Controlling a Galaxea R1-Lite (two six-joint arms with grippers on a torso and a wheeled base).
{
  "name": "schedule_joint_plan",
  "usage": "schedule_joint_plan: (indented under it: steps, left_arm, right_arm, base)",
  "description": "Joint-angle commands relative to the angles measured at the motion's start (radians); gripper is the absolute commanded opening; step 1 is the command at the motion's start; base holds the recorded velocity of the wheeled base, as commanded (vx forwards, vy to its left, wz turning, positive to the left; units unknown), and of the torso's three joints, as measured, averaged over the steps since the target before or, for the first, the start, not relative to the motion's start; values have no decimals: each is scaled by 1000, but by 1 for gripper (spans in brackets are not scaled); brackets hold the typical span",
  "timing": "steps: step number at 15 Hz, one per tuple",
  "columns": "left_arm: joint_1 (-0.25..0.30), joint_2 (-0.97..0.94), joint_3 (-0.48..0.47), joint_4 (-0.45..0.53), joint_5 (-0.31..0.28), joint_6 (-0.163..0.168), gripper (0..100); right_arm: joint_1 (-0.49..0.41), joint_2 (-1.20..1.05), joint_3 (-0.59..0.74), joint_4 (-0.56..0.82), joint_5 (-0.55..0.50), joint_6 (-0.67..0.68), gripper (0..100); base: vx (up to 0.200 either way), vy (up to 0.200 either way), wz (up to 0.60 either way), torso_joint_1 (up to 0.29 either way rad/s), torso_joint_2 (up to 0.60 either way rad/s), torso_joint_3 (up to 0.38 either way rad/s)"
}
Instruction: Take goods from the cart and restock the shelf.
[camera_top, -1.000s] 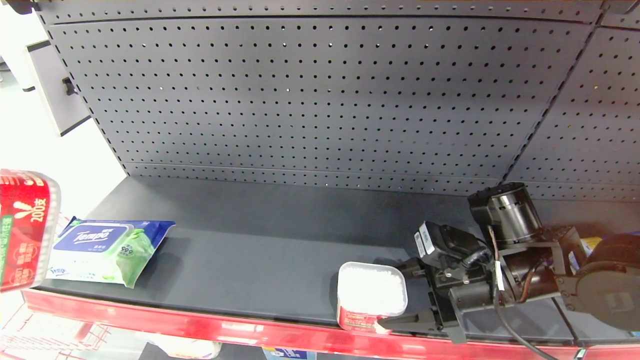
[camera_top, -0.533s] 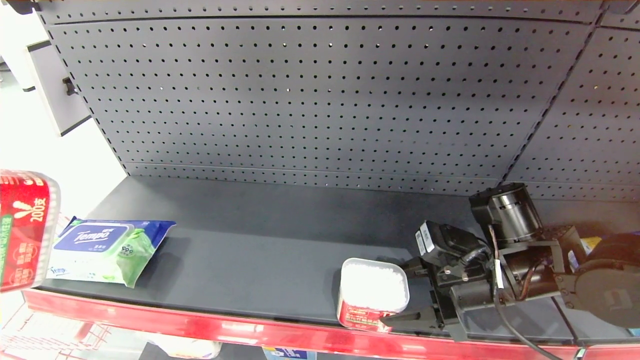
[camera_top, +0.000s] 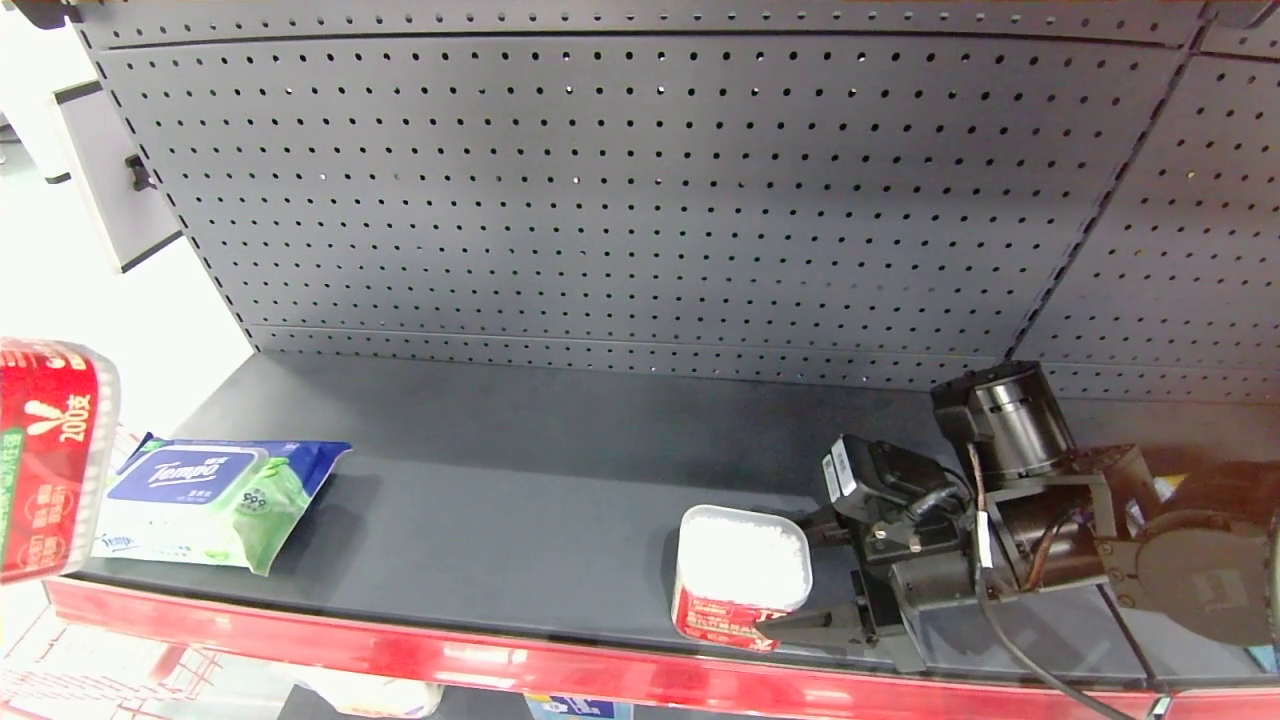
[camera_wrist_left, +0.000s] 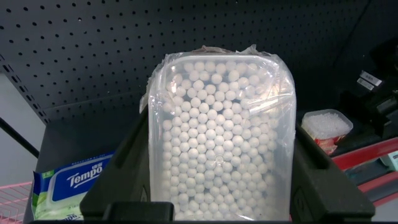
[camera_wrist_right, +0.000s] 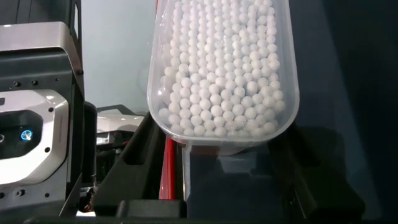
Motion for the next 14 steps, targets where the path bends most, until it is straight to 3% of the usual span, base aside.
schedule_joint_plan:
  steps: [1,11,12,14]
  left_arm:
    - [0,2,-1,0,0,0,0]
    - [0,-1,-10,1,0,-1,0]
    - [0,0,-10,1,0,-1,0]
    - [0,0,-10,0,0,0,0]
  right_arm:
    - [6,-1,9,2,2,-4,0]
    - [26,-2,20,2,2,-32,0]
    - [25,-2,22,2,1,-33,100]
    - [25,-7,22,0,-1,-30,100]
  base:
    - [0,0,0,0,0,0]
    - [0,0,0,0,0,0]
    - [0,0,0,0,0,0]
    - [0,0,0,0,0,0]
